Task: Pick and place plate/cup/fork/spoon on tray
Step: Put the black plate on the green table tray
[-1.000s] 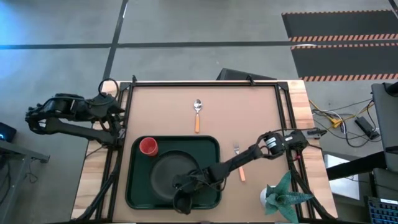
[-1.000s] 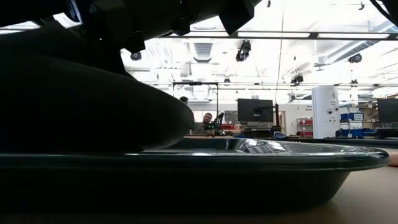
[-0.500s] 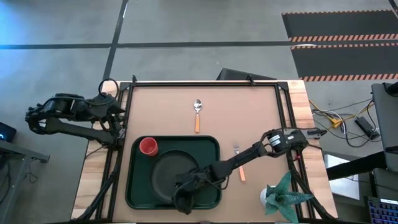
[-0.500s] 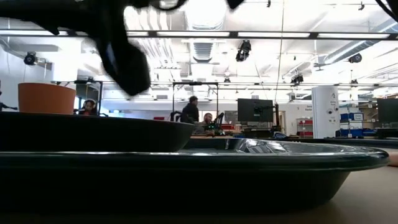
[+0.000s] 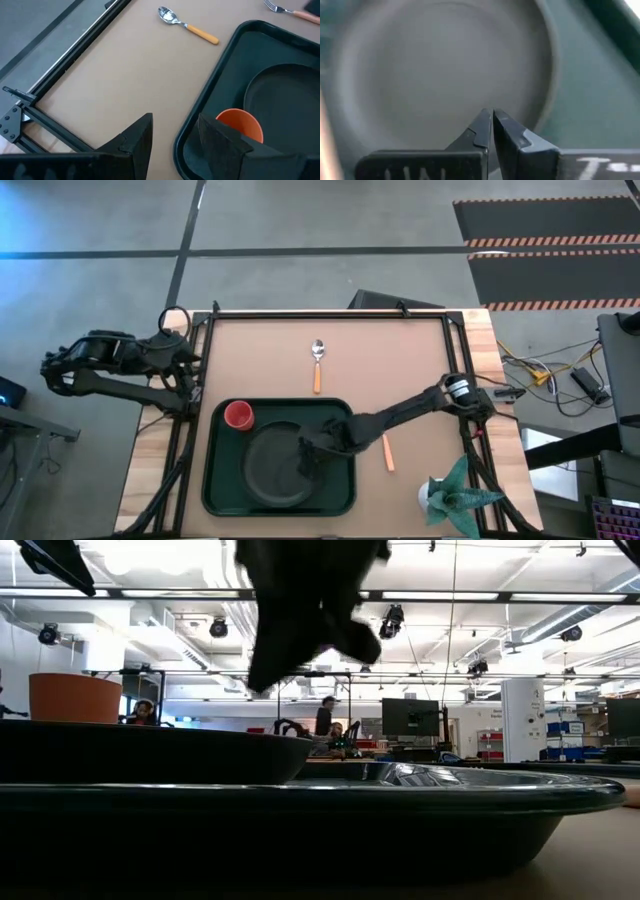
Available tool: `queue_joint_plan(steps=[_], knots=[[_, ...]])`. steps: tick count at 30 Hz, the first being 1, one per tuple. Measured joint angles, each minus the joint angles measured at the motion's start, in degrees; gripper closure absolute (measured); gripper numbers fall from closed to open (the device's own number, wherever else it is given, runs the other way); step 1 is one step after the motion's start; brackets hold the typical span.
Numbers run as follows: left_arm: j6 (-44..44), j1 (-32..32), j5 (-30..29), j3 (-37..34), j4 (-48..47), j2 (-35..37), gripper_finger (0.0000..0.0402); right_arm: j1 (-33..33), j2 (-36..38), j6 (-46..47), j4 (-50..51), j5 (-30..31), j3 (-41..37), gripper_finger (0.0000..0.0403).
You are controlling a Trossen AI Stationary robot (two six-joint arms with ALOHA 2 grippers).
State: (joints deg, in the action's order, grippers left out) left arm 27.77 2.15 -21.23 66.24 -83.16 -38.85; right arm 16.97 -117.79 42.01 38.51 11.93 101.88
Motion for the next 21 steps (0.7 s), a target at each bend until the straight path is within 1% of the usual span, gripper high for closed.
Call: queue_joint_plan(steps=[7,11,17,21], knots=[[0.1,0.0,0.0,0.0,0.0,0.0,0.0259,-5.3,-4.0,-3.7,4.7,-0.3,-0.1,0.0395],[0.1,0.0,0.0,0.0,0.0,0.0,0.0259,-7.3,-4.0,-6.0,4.3,-0.3,-0.1,0.0395],[0.1,0.0,0.0,0.0,0.0,0.0,0.0259,-7.8,-3.0,-8.0,2.7,-0.4,0.8,0.0395],[-0.1,0.0,0.0,0.0,0.0,0.0,0.0259,-8.0,-2.9,-8.9,4.7,-0.3,0.8,0.0395]])
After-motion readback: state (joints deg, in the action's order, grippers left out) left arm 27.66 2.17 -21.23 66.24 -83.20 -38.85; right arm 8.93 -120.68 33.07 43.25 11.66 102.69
